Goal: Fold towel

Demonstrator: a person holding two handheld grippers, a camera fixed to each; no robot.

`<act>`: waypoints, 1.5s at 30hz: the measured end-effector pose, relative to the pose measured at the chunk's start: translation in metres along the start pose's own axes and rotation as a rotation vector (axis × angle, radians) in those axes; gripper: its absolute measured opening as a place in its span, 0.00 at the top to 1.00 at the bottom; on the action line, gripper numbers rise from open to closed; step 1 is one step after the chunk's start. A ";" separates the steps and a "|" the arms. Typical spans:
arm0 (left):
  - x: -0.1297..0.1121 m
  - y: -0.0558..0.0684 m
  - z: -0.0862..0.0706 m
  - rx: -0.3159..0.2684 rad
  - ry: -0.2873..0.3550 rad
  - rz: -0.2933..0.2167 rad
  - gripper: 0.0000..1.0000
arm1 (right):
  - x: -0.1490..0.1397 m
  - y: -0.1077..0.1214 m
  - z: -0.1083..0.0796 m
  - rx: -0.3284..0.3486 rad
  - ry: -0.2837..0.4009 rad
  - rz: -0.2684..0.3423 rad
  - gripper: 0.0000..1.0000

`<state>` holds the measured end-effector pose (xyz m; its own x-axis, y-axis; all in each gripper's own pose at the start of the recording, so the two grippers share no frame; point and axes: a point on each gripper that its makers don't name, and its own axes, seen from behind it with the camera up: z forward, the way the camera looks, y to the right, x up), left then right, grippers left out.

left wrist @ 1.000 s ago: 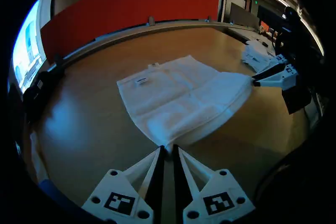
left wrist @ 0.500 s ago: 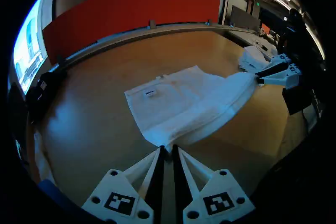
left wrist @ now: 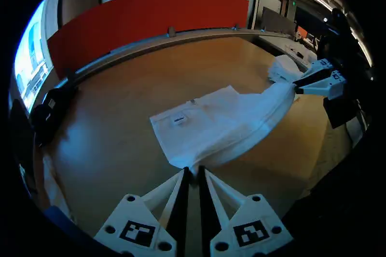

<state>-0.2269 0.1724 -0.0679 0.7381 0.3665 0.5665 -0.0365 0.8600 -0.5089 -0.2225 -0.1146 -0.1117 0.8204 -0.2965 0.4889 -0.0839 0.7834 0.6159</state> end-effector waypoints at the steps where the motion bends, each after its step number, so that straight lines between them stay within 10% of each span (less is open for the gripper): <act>1: 0.000 0.001 -0.001 -0.001 -0.001 -0.001 0.86 | 0.000 0.000 -0.001 0.001 0.000 0.000 0.84; 17: -0.001 0.007 -0.003 -0.004 -0.011 -0.062 0.86 | 0.000 0.007 0.003 -0.009 -0.014 0.000 0.84; 45: 0.029 -0.040 0.080 0.073 -0.029 -0.174 0.86 | 0.002 0.071 0.077 -0.068 -0.062 0.019 0.84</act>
<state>-0.2574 0.1770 0.0207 0.7179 0.2195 0.6606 0.0400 0.9344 -0.3539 -0.2704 -0.1014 -0.0194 0.7822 -0.3129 0.5387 -0.0587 0.8239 0.5637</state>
